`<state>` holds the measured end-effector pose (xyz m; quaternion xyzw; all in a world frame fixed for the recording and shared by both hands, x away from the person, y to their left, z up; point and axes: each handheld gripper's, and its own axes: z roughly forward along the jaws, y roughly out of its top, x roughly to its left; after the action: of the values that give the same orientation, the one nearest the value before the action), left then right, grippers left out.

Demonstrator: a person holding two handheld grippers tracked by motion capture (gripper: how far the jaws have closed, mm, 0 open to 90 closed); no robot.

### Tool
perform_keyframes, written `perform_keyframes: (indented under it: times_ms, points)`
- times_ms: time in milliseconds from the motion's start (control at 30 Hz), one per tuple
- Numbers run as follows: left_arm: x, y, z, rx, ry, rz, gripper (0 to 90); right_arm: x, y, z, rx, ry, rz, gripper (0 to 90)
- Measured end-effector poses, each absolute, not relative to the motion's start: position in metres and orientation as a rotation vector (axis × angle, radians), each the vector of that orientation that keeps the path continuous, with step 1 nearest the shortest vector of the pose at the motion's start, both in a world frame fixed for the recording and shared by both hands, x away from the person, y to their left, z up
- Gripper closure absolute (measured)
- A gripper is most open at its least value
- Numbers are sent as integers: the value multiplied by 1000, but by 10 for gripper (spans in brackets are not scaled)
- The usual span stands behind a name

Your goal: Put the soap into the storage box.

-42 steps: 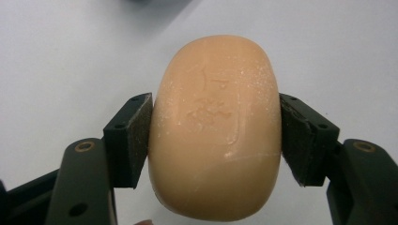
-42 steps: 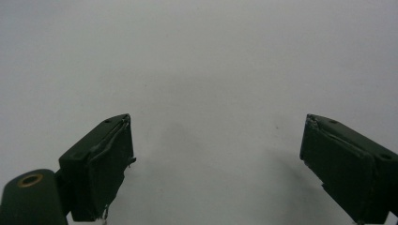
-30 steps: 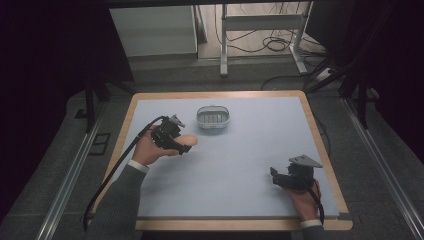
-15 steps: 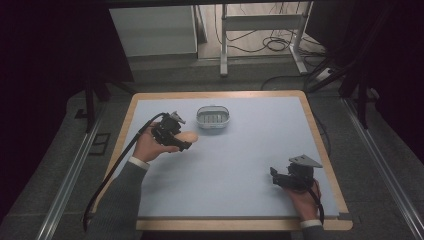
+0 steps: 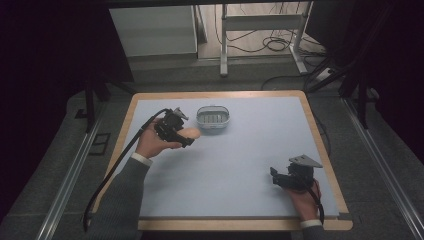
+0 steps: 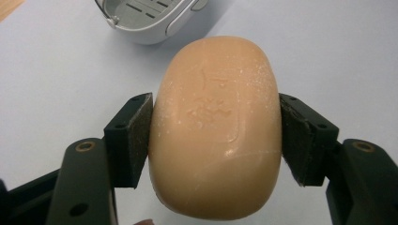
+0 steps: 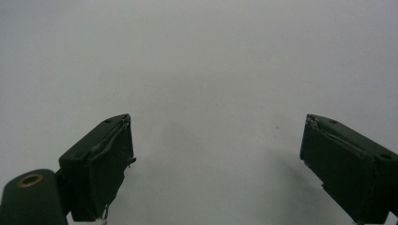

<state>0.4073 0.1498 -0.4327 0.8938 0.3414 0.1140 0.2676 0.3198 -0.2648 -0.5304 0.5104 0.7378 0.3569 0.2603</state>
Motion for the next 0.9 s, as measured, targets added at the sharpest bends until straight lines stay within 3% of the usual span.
perform_keyframes:
  times_ms: [900]
  points:
    - [436,135,-432,2417,891,298,333,320,-265,-530,1380,2002,964,102]
